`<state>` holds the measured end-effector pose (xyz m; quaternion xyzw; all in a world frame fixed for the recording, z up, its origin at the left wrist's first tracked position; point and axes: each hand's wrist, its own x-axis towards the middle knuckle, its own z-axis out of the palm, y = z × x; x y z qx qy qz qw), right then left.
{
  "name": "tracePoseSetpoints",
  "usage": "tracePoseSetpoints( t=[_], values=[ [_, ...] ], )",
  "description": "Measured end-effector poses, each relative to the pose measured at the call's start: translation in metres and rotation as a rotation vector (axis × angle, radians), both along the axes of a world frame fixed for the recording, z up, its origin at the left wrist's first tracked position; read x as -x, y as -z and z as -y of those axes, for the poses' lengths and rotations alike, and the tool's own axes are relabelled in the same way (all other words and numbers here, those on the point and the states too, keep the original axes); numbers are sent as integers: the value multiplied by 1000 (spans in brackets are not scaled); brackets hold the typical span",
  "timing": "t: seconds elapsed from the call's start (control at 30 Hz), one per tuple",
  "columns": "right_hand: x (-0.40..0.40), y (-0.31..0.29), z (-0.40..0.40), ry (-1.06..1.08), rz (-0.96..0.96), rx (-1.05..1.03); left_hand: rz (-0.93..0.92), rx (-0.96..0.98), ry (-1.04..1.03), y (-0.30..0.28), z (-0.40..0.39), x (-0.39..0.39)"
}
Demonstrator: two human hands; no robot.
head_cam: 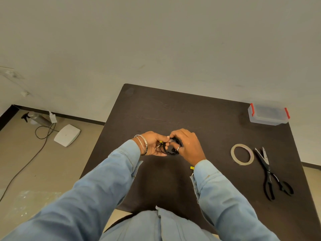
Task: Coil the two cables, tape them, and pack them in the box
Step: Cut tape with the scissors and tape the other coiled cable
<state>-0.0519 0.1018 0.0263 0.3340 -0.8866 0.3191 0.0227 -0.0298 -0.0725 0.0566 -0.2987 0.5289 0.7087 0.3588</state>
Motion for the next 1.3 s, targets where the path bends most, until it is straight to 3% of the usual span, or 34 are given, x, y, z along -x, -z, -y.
tracePoseSetpoints(
  t=[0.33,0.5,0.63,0.77,1.0,1.13,1.3],
  values=[
    [1,4,-3,21,52,103,-28,14,-25,9,3,-1],
    [3,4,-2,77,220,112,-241,205,26,14,5,-5],
    [3,-6,0,208,492,45,-471,463,238,13,6,-4],
    [7,-22,2,273,974,170,-581,634,352,14,3,-2],
    [9,-20,4,492,1662,361,-714,734,290,13,-4,-7],
    [6,-10,9,564,1772,437,-762,744,181,19,-6,-13],
    [-2,1,10,635,1663,546,-766,717,132,24,0,-16]
  ],
)
